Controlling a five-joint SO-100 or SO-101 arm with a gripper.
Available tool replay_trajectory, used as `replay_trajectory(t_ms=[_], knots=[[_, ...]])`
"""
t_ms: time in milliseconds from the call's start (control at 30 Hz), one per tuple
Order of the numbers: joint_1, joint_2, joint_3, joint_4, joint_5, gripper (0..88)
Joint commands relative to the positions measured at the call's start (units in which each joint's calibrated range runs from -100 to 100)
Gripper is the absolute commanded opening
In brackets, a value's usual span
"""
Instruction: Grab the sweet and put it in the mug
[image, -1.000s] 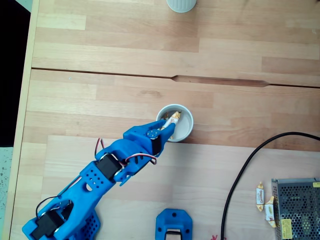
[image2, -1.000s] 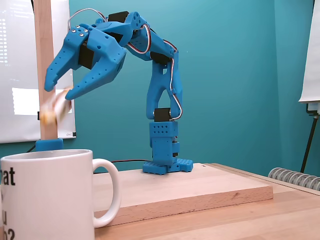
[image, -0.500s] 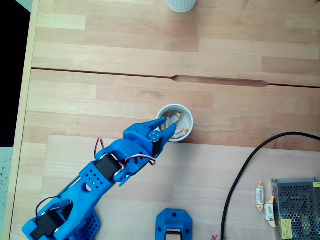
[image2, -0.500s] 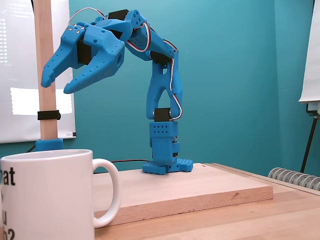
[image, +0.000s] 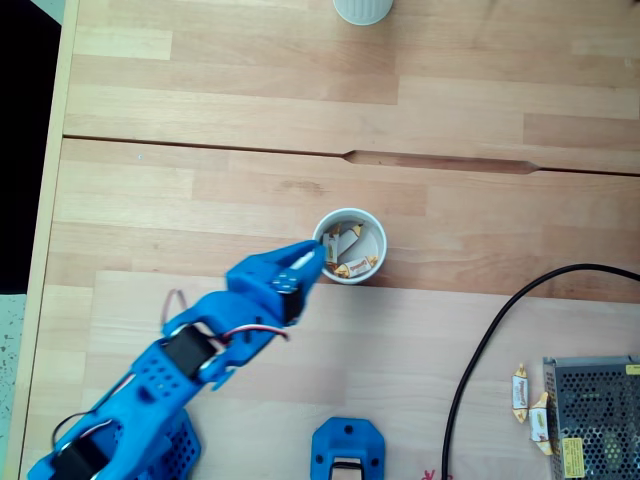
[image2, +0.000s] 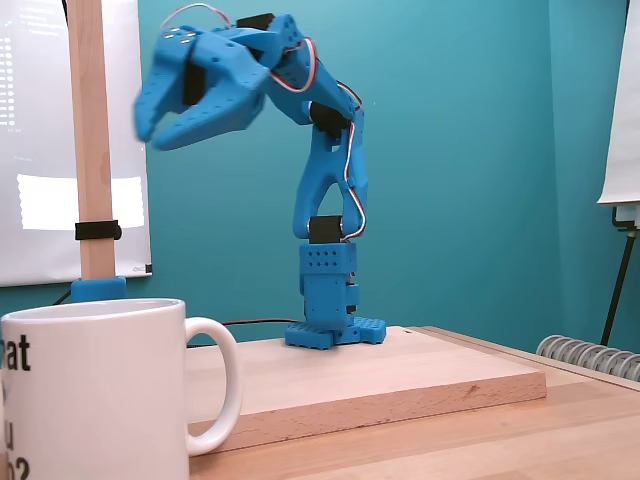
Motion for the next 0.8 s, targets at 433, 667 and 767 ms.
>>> replay_trajectory(t_ms=[433,667,767], knots=[[-15.67,-55.82,53.57,-0.75,29.11,3.1],[-25.04,-71.83,67.13,-0.75,33.41,3.2],[-27.58,-77.59,73.11,-0.75,33.36,3.2]])
